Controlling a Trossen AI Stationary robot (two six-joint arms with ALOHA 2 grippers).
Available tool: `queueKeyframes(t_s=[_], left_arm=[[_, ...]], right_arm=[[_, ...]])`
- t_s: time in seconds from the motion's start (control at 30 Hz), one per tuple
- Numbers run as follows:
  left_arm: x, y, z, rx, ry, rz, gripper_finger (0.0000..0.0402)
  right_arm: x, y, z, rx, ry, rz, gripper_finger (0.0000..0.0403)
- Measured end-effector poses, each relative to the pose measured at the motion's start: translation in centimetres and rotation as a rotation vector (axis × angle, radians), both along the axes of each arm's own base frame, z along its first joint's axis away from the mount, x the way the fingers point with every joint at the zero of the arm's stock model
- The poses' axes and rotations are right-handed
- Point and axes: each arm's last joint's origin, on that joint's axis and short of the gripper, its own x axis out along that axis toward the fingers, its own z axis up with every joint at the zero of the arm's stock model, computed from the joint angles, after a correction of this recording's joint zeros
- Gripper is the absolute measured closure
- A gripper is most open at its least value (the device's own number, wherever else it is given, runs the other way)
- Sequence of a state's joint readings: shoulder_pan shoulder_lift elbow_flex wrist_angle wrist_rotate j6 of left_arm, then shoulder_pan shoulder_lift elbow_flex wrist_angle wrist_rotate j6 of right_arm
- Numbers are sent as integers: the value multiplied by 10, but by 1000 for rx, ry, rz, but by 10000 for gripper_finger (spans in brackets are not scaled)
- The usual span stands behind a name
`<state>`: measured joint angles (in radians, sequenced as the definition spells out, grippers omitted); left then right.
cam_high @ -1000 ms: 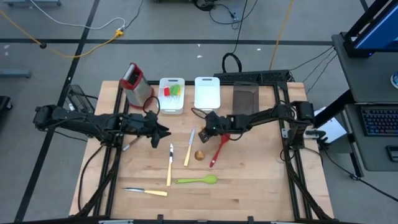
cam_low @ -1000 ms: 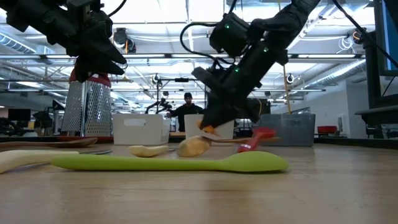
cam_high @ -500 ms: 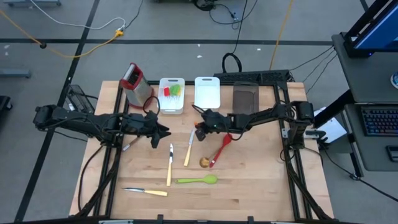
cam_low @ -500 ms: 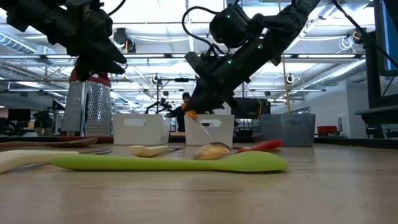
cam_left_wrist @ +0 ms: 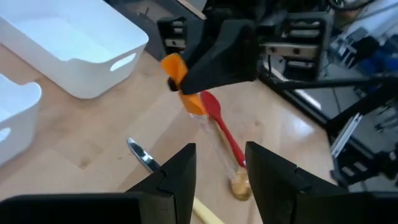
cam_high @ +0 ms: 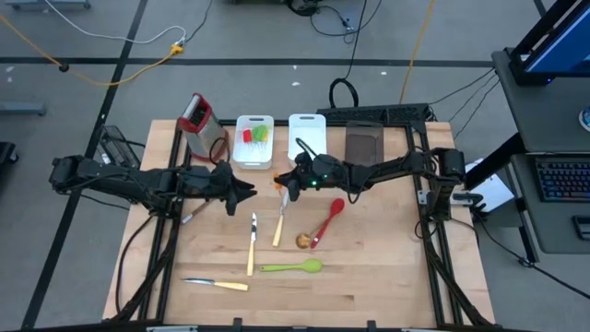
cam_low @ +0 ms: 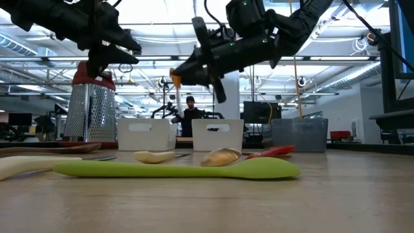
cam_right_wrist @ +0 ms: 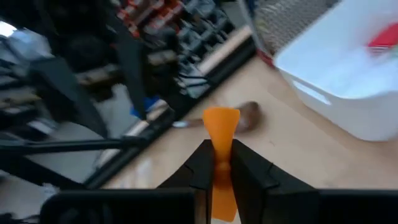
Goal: Pick & Place Kitchen Items
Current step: Put the orange spatula into the left white bin
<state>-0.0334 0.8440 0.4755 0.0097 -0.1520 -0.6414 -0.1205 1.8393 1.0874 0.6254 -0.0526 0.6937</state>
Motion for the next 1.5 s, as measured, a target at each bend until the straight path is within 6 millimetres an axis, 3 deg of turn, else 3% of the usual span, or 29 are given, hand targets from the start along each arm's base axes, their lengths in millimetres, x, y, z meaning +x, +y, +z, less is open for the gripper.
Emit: queueKeyframes(t_s=[0.37,0.53,0.73,0.97,1.33,1.5], left_arm=[[10,0,2,-97,-74,32,253],[25,-1,1,-112,-146,34,207],[35,-1,-13,-169,-90,57,143],[49,-3,-23,-266,-101,60,110],[59,-3,-29,-352,-130,62,106],[63,-3,-39,-446,-97,110,144]], right_arm=[[2,1,18,89,-187,44,374],[2,0,20,115,-214,41,374],[2,0,20,147,-215,38,374],[2,0,20,160,-215,40,374],[2,0,20,157,-215,35,374],[2,0,20,158,-216,20,374]])
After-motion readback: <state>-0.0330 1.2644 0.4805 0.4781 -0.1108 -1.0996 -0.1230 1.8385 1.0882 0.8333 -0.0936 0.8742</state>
